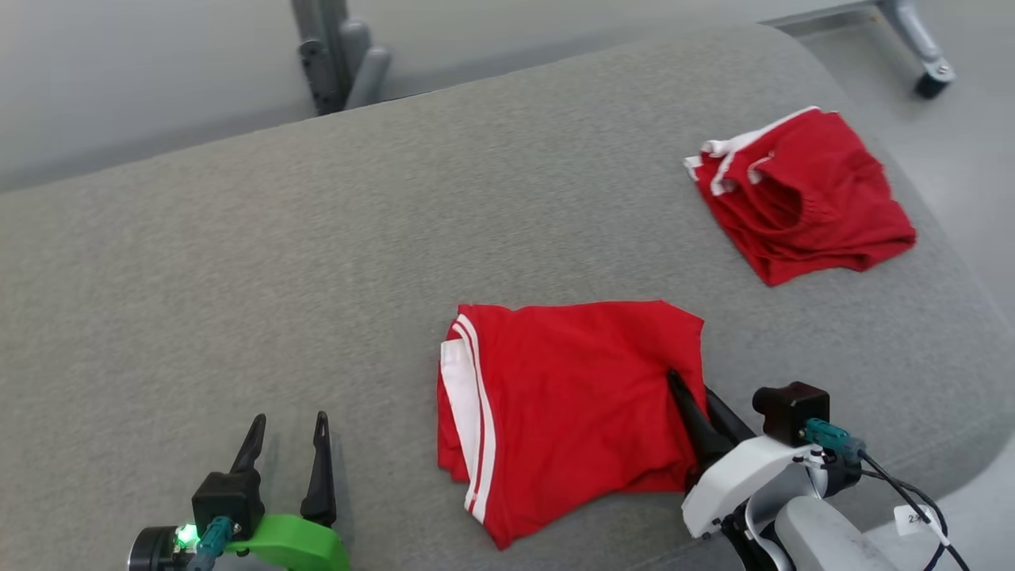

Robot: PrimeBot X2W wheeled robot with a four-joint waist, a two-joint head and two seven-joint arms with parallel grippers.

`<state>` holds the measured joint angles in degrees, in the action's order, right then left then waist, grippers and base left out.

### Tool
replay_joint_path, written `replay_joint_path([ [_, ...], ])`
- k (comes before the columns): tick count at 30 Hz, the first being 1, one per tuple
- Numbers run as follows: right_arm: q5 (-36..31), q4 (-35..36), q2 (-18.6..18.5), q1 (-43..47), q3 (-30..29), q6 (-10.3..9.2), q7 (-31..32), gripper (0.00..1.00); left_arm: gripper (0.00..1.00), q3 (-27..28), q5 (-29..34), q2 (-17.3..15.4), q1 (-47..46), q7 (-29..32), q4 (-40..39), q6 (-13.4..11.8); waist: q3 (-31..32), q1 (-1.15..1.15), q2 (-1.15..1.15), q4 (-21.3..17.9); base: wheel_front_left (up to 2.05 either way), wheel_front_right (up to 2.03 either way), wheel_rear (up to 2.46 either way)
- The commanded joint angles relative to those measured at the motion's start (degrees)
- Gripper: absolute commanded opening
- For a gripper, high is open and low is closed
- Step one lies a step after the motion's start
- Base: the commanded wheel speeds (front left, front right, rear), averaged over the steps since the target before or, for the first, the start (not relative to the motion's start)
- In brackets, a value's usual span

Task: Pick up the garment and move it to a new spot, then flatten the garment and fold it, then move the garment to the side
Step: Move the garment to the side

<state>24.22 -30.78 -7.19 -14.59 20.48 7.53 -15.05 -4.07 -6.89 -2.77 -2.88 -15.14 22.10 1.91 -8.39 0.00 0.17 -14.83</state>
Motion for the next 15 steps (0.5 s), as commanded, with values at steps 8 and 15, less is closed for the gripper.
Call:
replay_joint_path([
  [8,1.26,1.34,0.39,-0.56,1.95,-0.09,-0.13,0.00,1.00,-0.38,1.36,-0.27,-2.05,0.04,0.21,0.63,-0.18,0.00,-0.17,-14.10,0.00,0.00,0.00],
  [15,1.79,3.04,0.30,-4.38,3.72,-0.06,-0.13,0.00,1.00,-0.89,3.18,-0.31,-4.85,0.04,0.23,1.35,-4.28,0.00,-0.17,-11.48,0.00,0.00,0.00],
])
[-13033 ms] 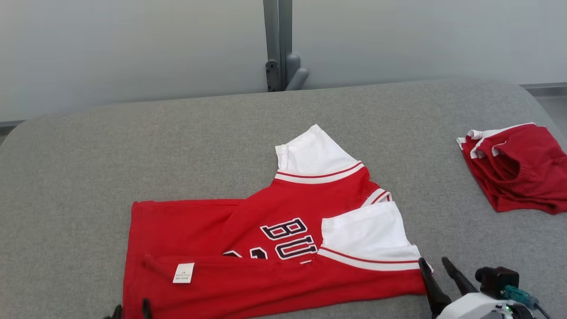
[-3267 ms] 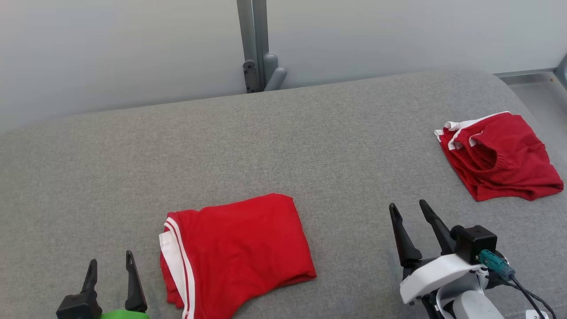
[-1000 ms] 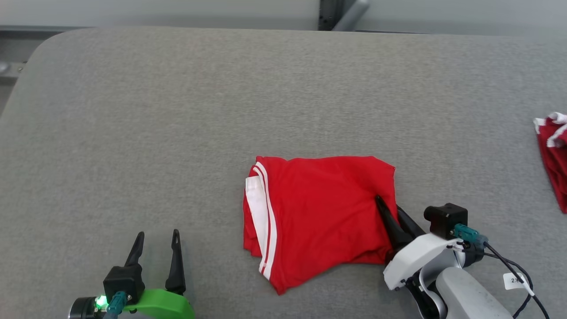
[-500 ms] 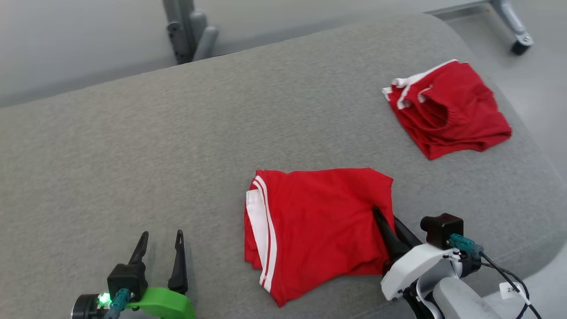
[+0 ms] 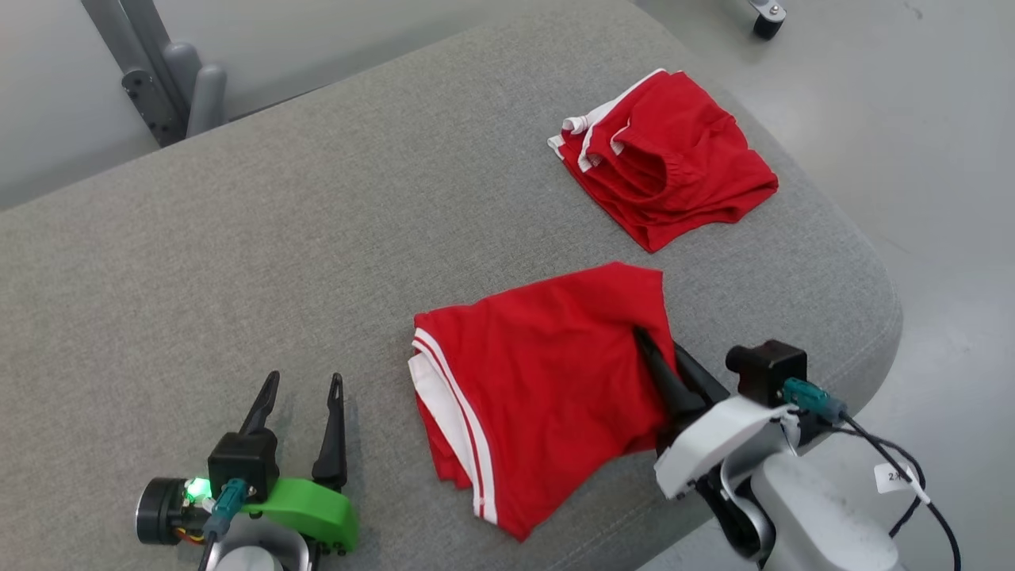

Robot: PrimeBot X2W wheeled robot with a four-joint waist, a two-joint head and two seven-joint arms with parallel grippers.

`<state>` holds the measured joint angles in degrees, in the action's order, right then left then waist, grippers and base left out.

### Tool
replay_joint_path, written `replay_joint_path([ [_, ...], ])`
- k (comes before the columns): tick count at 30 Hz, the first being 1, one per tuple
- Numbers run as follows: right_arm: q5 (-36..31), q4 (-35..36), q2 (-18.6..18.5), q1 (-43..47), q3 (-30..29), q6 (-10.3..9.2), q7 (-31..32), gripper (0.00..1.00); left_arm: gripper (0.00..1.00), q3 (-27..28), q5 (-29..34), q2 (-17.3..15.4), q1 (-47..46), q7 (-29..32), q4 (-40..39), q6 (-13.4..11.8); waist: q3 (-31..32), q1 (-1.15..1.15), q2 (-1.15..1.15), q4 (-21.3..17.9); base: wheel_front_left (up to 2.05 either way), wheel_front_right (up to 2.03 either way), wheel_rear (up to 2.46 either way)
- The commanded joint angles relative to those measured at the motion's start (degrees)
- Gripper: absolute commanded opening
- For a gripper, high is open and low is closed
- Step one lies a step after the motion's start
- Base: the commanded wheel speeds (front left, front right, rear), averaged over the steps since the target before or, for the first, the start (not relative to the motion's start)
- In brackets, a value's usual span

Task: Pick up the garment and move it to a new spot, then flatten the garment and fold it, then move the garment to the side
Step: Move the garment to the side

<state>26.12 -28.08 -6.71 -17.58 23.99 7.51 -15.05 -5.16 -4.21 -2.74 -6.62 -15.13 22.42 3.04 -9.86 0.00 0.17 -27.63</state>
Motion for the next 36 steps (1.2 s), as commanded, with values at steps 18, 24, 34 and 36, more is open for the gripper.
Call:
replay_joint_path([
  [18,-7.46,-16.89,-15.15,-28.28,-10.99,-0.07,-0.14,0.00,1.00,-0.73,2.88,-0.50,-6.46,0.02,-0.90,-0.14,-12.08,0.00,-0.17,16.15,0.00,0.00,0.00],
  [24,-12.05,-25.40,-21.88,-30.58,-19.35,-0.07,-0.14,0.00,1.00,-0.68,2.57,-0.43,-6.16,0.03,-1.17,-0.40,-12.16,0.00,-0.17,18.94,0.00,0.00,0.00],
  [34,-22.96,-24.65,-21.17,-26.73,-36.07,-0.06,-0.14,1.00,1.00,0.75,2.06,-0.39,-4.52,0.02,-1.45,-1.16,-10.12,0.00,-0.17,20.48,0.00,0.00,0.00],
  [36,-23.78,-20.67,-18.33,-24.94,-37.39,-0.05,-0.13,1.00,1.00,1.47,1.72,-0.40,-4.06,0.03,-1.67,-1.55,-9.16,0.00,-0.17,20.48,0.00,0.00,0.00],
])
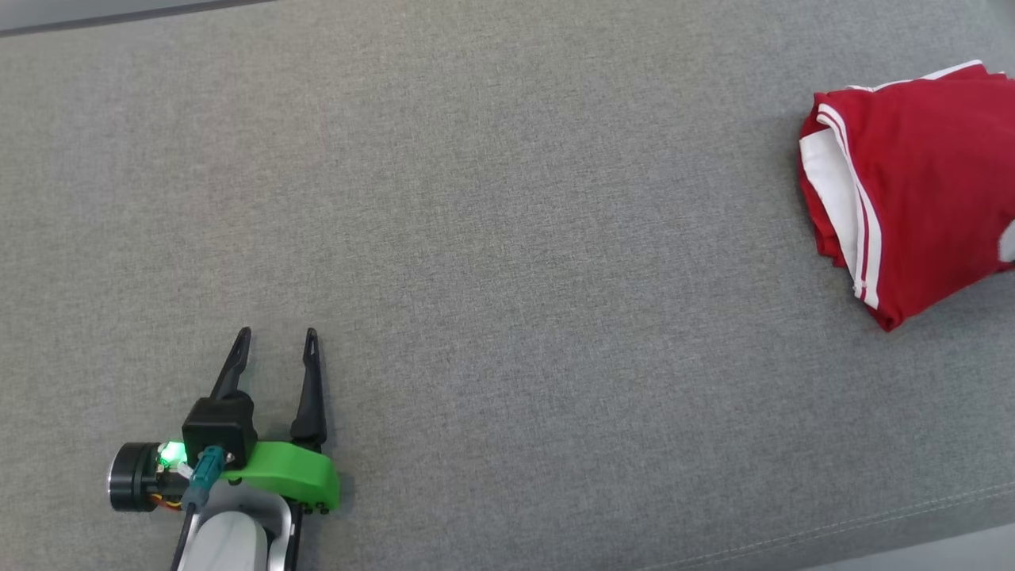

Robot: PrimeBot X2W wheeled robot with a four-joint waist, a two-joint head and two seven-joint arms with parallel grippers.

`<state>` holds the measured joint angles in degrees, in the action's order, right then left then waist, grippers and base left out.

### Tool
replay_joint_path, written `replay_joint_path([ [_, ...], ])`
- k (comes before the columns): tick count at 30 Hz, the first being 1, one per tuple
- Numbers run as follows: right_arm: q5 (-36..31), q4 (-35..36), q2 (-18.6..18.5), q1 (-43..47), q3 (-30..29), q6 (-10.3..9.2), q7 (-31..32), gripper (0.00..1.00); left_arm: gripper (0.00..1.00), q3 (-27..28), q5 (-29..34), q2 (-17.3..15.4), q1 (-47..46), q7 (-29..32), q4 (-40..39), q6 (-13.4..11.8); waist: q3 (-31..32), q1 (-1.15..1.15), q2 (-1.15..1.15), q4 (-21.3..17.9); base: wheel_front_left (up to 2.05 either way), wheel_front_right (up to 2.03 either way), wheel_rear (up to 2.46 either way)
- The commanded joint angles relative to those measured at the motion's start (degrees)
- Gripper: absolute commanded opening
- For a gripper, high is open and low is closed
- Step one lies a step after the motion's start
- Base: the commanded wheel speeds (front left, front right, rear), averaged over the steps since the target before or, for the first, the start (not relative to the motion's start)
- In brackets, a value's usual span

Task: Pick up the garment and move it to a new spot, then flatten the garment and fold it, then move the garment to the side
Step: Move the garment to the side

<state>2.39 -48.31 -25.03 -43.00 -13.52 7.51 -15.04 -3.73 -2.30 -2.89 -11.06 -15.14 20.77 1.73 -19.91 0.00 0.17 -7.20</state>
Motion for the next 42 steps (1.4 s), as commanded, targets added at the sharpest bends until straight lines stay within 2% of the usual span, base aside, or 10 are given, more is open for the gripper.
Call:
replay_joint_path([
  [1,-0.01,2.10,1.14,1.56,-0.03,-0.05,-0.15,1.00,1.00,0.50,-0.24,-0.23,0.61,0.04,-0.20,-0.34,1.38,0.00,-0.17,0.05,0.00,0.00,0.00],
  [5,3.12,10.21,6.64,7.07,3.56,-0.05,-0.14,1.00,1.00,2.14,-0.56,-0.22,1.64,0.04,-0.74,-0.55,3.40,0.00,-0.17,0.18,0.00,0.00,0.00],
  [11,10.47,19.11,11.12,15.39,10.86,-0.07,-0.14,1.00,1.00,4.48,-1.93,-0.19,3.18,0.04,-1.46,-0.91,6.64,0.00,-0.17,1.35,0.00,0.00,0.00],
  [15,9.38,23.74,13.33,22.70,15.87,-0.07,-0.14,1.00,1.00,5.53,-2.39,-0.13,4.63,0.03,-1.51,-0.53,9.53,0.00,-0.17,2.87,0.00,0.00,0.00],
  [18,9.09,24.41,15.54,26.59,17.46,-0.07,-0.14,1.00,1.00,5.85,-2.36,-0.13,5.61,0.04,-1.41,-0.42,11.38,0.00,-0.17,3.75,0.00,0.00,0.00],
  [26,7.81,26.61,18.34,32.39,17.99,-0.07,-0.14,1.00,1.00,6.61,-2.96,-0.11,8.53,0.04,-1.05,-0.23,15.54,0.00,-0.17,5.03,0.00,0.00,0.00],
  [33,5.01,27.81,18.77,34.38,18.58,-0.07,-0.14,1.00,1.00,7.83,-3.20,-0.12,10.85,0.03,-1.13,0.02,18.74,0.00,-0.17,4.99,0.00,0.00,0.00],
  [42,1.90,28.53,19.53,35.25,16.75,-0.07,-0.14,1.00,1.00,9.53,-3.44,-0.12,11.82,0.04,-1.30,0.36,19.84,0.00,-0.17,4.63,0.00,0.00,0.00],
])
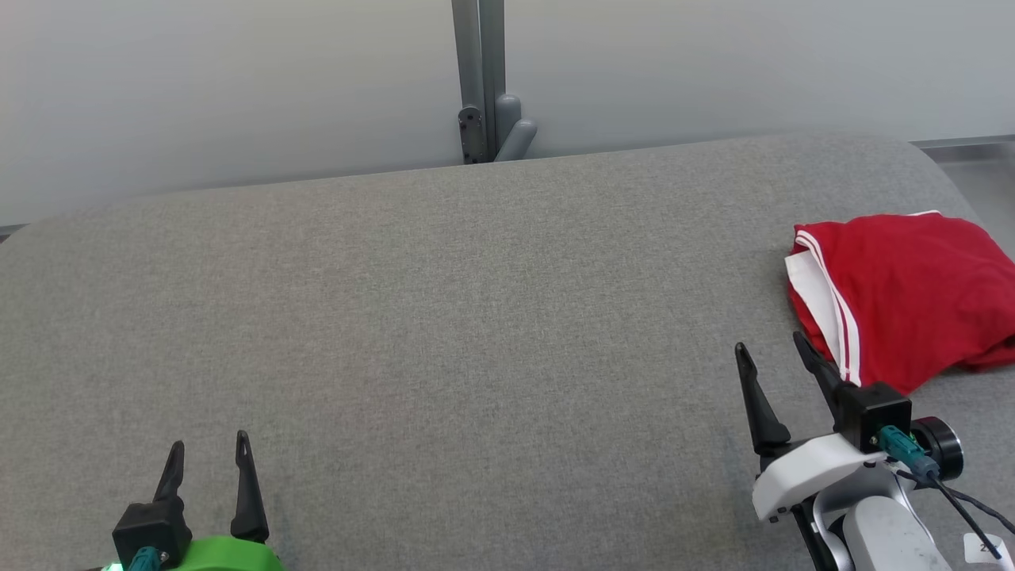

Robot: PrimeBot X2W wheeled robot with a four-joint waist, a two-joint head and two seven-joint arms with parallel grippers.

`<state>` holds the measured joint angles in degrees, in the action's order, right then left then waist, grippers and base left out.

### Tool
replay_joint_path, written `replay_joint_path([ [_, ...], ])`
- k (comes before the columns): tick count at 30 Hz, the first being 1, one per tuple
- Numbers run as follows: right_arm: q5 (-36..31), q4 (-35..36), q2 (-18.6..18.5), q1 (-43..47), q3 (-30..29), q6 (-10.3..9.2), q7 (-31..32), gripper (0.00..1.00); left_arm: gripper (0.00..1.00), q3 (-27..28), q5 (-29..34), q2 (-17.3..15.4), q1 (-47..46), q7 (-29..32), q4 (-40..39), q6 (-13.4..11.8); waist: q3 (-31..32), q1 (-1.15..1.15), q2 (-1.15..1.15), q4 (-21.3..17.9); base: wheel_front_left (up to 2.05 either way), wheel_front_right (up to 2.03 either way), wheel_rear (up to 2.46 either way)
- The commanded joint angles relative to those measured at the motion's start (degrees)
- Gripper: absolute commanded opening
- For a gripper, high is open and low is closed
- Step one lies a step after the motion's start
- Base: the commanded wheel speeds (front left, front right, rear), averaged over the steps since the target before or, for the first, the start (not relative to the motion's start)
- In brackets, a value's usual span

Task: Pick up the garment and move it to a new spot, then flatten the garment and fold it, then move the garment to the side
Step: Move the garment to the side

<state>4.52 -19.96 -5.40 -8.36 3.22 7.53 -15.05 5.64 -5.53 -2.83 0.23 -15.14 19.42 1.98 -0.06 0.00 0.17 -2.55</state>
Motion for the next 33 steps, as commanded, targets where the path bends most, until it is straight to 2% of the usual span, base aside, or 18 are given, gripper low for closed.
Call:
replay_joint_path([
  [1,-0.41,0.16,0.05,0.87,-0.14,-0.09,-0.13,1.00,1.00,0.20,-0.31,-0.18,0.49,0.04,0.11,0.20,0.04,0.00,-0.17,-0.02,0.00,0.00,0.00],
  [18,0.24,-0.97,1.13,1.35,-0.08,-0.09,-0.13,1.00,1.00,-1.43,-1.95,-0.18,0.77,0.04,0.53,0.06,-0.14,0.00,-0.17,-0.45,0.00,0.00,0.00],
  [30,1.07,-3.68,1.25,1.80,2.20,-0.09,-0.13,1.00,1.00,-2.95,-2.47,-0.18,1.23,0.04,1.65,0.20,-0.70,0.00,-0.17,-0.20,0.00,0.00,0.00],
  [31,0.93,-3.63,1.30,1.10,2.18,0.00,0.00,1.00,1.00,-2.97,-2.09,0.01,0.47,0.00,1.56,0.08,-0.70,0.00,0.00,-0.20,0.00,0.00,0.00],
  [33,0.91,-3.91,1.32,1.13,2.21,0.01,0.01,1.00,1.00,-2.99,-2.08,0.07,0.48,0.00,1.78,0.09,-0.74,0.00,0.00,-0.18,0.00,0.00,0.00],
])
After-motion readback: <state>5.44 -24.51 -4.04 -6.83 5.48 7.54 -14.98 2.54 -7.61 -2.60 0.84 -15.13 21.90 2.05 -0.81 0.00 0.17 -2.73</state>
